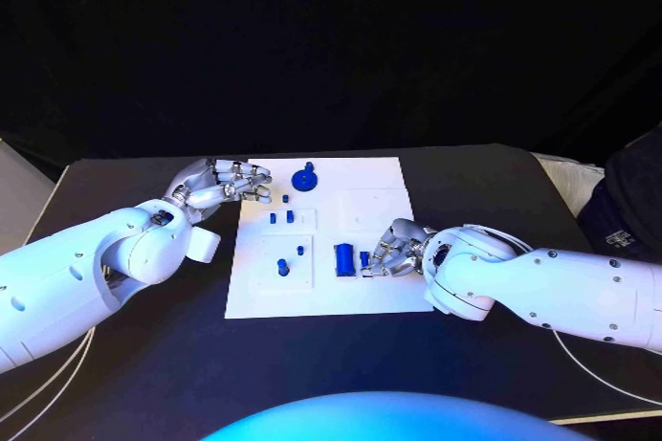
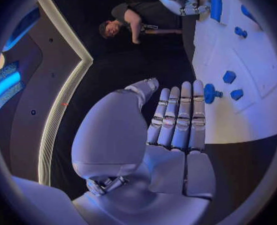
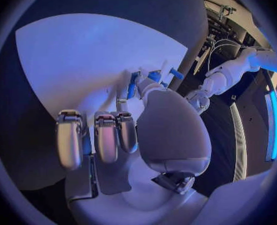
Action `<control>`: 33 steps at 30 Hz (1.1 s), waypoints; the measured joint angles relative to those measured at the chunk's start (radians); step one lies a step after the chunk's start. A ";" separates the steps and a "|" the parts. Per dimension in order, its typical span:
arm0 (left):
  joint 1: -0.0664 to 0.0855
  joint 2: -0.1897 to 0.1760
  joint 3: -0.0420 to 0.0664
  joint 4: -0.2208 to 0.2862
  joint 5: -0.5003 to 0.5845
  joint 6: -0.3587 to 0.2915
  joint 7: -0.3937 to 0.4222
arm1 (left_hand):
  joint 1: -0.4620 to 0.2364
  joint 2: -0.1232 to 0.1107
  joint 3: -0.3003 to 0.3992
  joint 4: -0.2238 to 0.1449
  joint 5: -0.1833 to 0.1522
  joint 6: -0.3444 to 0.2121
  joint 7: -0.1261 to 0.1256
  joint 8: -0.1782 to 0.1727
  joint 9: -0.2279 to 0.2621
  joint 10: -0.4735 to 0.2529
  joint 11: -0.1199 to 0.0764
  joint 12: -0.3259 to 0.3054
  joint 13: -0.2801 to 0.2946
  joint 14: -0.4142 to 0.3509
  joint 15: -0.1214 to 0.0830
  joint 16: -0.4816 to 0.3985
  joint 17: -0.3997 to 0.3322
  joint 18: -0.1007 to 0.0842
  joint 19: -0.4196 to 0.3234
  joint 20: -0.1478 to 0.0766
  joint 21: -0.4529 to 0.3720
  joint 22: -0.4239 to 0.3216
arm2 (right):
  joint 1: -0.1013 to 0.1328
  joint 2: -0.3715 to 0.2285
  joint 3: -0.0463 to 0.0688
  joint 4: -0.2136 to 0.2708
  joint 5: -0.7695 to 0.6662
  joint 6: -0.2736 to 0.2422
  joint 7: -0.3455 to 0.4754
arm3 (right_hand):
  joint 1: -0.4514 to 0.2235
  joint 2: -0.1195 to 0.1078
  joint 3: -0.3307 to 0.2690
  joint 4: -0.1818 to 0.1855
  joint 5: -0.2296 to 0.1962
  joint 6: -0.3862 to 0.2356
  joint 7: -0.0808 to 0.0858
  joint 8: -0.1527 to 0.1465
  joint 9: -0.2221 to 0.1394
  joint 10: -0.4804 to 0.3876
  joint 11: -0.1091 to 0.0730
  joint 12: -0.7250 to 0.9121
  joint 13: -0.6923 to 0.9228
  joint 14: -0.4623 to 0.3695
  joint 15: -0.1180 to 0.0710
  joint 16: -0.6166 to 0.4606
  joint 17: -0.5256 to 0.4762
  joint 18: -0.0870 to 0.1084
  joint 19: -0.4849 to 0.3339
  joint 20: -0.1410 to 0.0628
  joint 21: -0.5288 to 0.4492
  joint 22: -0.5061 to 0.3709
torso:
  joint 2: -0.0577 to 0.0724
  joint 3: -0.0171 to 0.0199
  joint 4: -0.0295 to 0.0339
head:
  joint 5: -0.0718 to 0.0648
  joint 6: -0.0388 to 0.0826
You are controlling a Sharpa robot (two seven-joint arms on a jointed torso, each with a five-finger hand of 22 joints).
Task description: Assemble the parts on the task board
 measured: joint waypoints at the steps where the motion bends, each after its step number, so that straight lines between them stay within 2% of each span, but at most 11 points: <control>1: 0.000 0.000 0.000 0.000 0.000 0.000 0.000 | 0.000 0.000 0.000 0.000 0.000 0.000 0.000 0.000 0.000 0.000 0.000 0.000 0.000 0.000 0.000 0.000 0.000 0.000 0.000 0.000 0.000 0.000 | 0.000 0.000 0.000 0.001 -0.001 -0.001 0.000 | 0.002 0.002 0.001 -0.001 0.000 0.000 0.000 0.000 0.000 0.000 0.000 0.000 0.000 0.000 0.000 0.000 0.000 0.000 0.000 0.000 0.000 0.000 | 0.000 0.0000 0.0001 | 0.000 0.000; 6: 0.000 0.000 0.000 0.000 0.000 0.000 0.000 | 0.000 0.000 0.000 0.000 0.000 0.000 0.000 0.000 0.000 0.000 0.000 0.000 0.000 0.000 0.000 0.000 0.000 0.000 0.000 0.000 0.000 0.000 | -0.001 -0.002 0.000 0.003 -0.008 -0.005 0.001 | 0.002 0.003 -0.003 0.011 0.010 0.000 0.000 0.000 0.000 0.000 0.000 0.000 0.000 0.000 0.000 0.000 0.001 0.000 0.000 0.000 0.000 0.000 | 0.000 -0.0001 0.0003 | 0.001 0.001; 7: 0.000 0.000 0.000 0.000 0.000 0.000 0.000 | 0.000 0.000 0.000 0.000 0.000 0.000 0.000 0.000 0.000 0.000 0.000 0.000 0.000 0.000 0.000 0.000 0.000 0.000 0.000 0.000 0.000 0.000 | -0.002 -0.002 -0.001 0.004 -0.009 -0.007 0.001 | -0.011 0.015 -0.011 0.020 0.014 0.000 0.000 0.000 0.000 0.000 0.000 0.000 0.000 0.000 0.000 0.000 0.001 0.000 0.000 0.000 0.000 0.000 | 0.000 -0.0001 0.0003 | 0.002 0.002; 10: 0.000 0.000 0.000 0.000 0.000 0.000 0.000 | 0.000 0.000 0.000 0.000 0.000 0.000 0.000 0.000 0.000 0.000 0.000 0.000 0.000 0.000 0.000 0.000 0.000 0.000 0.000 0.000 0.000 0.000 | -0.004 -0.006 -0.003 0.003 -0.012 -0.011 0.001 | -0.103 0.036 -0.049 0.028 0.036 0.000 0.000 0.004 0.000 0.000 0.000 0.000 0.000 0.000 0.000 0.000 0.001 0.000 0.000 0.000 0.000 0.000 | 0.000 0.0000 0.0002 | 0.002 0.002; 13: 0.000 0.000 0.000 0.000 0.000 0.000 0.000 | 0.000 0.000 0.000 0.000 0.000 0.000 0.000 0.000 0.000 0.000 0.000 0.000 0.000 0.000 0.000 0.000 0.000 0.000 0.000 0.000 0.000 0.000 | -0.005 -0.011 -0.004 0.003 -0.014 -0.019 0.001 | -0.161 0.030 -0.093 0.029 0.077 0.000 0.000 0.012 0.004 0.000 0.000 0.000 0.000 0.000 0.000 0.000 0.001 0.000 0.000 0.000 0.000 0.000 | 0.000 0.0000 0.0002 | 0.003 0.004; 16: 0.000 0.000 0.000 -0.001 -0.001 0.000 0.000 | 0.000 0.000 0.000 0.000 0.000 0.000 0.000 0.000 0.000 0.000 0.000 0.000 0.000 0.000 0.000 0.000 0.000 0.000 0.000 0.000 0.000 0.000 | -0.005 -0.017 -0.003 0.006 -0.015 -0.028 0.002 | -0.187 0.036 -0.154 0.029 0.052 0.000 0.000 0.018 0.008 0.000 0.000 -0.004 0.000 0.000 0.000 0.000 0.001 0.000 0.000 0.000 -0.004 0.000 | 0.000 0.0000 0.0002 | 0.004 0.005; 21: 0.000 0.001 0.000 -0.005 -0.001 0.000 0.000 | 0.000 0.000 0.000 0.000 0.000 0.000 0.000 0.000 0.000 0.000 0.000 0.000 0.000 0.000 0.000 0.000 0.000 0.000 0.000 0.000 0.000 0.000 | -0.005 -0.031 -0.002 0.013 -0.014 -0.044 0.012 | -0.191 0.070 -0.338 0.032 -0.003 -0.005 0.005 0.027 0.013 0.000 0.000 -0.011 0.000 0.000 0.000 0.000 0.001 0.000 0.000 0.000 -0.008 0.000 | -0.001 0.0001 -0.0002 | 0.005 0.010; 24: -0.001 0.001 0.000 -0.009 -0.001 0.000 0.000 | 0.000 0.000 0.000 0.000 0.000 0.000 0.000 0.000 0.000 0.000 0.000 0.000 0.000 0.000 0.000 0.000 0.000 0.000 0.000 0.000 0.000 0.000 | -0.004 -0.035 0.001 0.007 -0.011 -0.053 0.022 | -0.201 0.079 -0.397 0.033 -0.051 -0.010 0.003 0.035 0.015 0.000 0.000 -0.012 0.000 0.000 0.000 0.000 0.001 0.000 0.000 0.000 -0.014 0.000 | -0.002 0.0000 -0.0012 | 0.006 0.014; 30: -0.001 0.003 0.000 -0.018 0.000 -0.001 0.001 | 0.004 0.004 0.000 0.006 0.000 0.000 0.000 -0.004 -0.001 0.000 0.000 0.000 0.000 0.000 0.000 -0.005 0.003 0.000 0.007 0.000 -0.007 -0.003 | -0.003 -0.037 0.008 -0.033 0.015 -0.077 0.059 | -0.228 0.096 -0.414 0.035 -0.099 -0.025 0.009 0.035 0.015 0.000 0.000 -0.020 0.000 0.000 0.000 0.000 0.001 0.000 0.000 0.000 -0.043 0.000 | -0.004 -0.0023 -0.0043 | 0.009 0.027; 31: -0.001 0.004 0.000 -0.020 0.001 -0.001 0.001 | 0.004 0.004 -0.001 0.007 0.000 0.000 0.000 -0.004 -0.001 0.000 0.000 0.000 0.000 0.000 0.000 -0.005 0.005 0.000 0.007 0.000 -0.007 -0.003 | -0.003 -0.037 0.010 -0.046 0.028 -0.084 0.075 | -0.220 0.105 -0.413 0.035 -0.099 -0.035 0.011 0.033 0.014 0.000 0.000 -0.027 0.000 0.000 0.000 0.000 0.001 0.000 0.000 0.000 -0.058 0.000 | -0.005 -0.0035 -0.0053 | 0.010 0.031; 33: -0.001 0.008 0.000 -0.025 0.003 -0.002 0.003 | 0.004 0.004 -0.002 0.007 0.000 0.000 0.000 -0.004 -0.001 0.000 0.000 0.000 0.000 0.000 0.000 -0.005 0.005 0.000 0.007 0.000 -0.008 -0.003 | -0.002 -0.033 0.013 -0.078 0.070 -0.102 0.123 | -0.192 0.145 -0.406 0.028 -0.093 -0.053 0.020 0.019 0.008 -0.001 0.007 -0.037 0.000 0.000 0.001 0.000 0.001 0.000 0.000 0.000 -0.105 0.000 | -0.007 -0.0054 -0.0067 | 0.012 0.038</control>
